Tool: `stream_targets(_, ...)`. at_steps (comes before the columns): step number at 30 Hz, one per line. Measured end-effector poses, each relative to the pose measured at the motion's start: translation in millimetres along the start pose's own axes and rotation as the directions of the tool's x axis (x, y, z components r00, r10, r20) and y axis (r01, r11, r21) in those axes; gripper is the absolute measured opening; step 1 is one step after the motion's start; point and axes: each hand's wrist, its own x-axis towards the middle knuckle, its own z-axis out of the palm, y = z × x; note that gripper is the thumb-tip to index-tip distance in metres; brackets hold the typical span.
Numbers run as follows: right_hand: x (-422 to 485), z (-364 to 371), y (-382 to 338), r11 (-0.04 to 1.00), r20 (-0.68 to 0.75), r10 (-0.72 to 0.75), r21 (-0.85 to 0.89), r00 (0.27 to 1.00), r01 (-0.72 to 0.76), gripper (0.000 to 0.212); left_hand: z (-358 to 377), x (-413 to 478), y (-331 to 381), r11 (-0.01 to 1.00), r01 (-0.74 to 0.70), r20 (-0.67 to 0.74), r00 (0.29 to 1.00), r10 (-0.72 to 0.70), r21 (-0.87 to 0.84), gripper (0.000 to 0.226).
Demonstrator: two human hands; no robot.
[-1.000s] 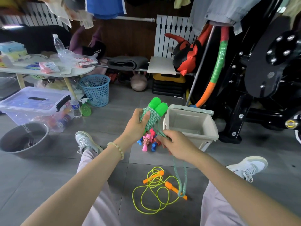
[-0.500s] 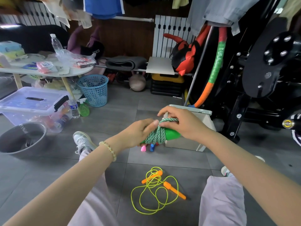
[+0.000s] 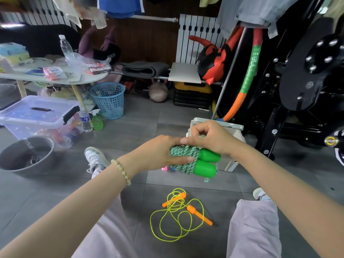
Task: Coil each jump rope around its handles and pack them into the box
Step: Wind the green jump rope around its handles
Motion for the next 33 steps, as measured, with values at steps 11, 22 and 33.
stream_targets(11,-22,3,7,0.971,0.084,0.102,0.208,0.991,-0.118,0.023,14,-10,-19,0.953,0.048,-0.037,0.997,-0.062,-0.299,0.048)
stream_targets(22,-31,26,39,0.587,0.281,0.253,0.716,0.926,-0.378,0.082,25,-8,-28,0.896,-0.104,-0.223,0.975,0.006,-0.431,0.026)
stream_targets(33,-21,58,36,0.917,0.047,0.349,0.191,0.936,-0.351,0.02,38,21,-40,0.946,0.22,-0.388,0.871,-0.3,-0.237,0.029)
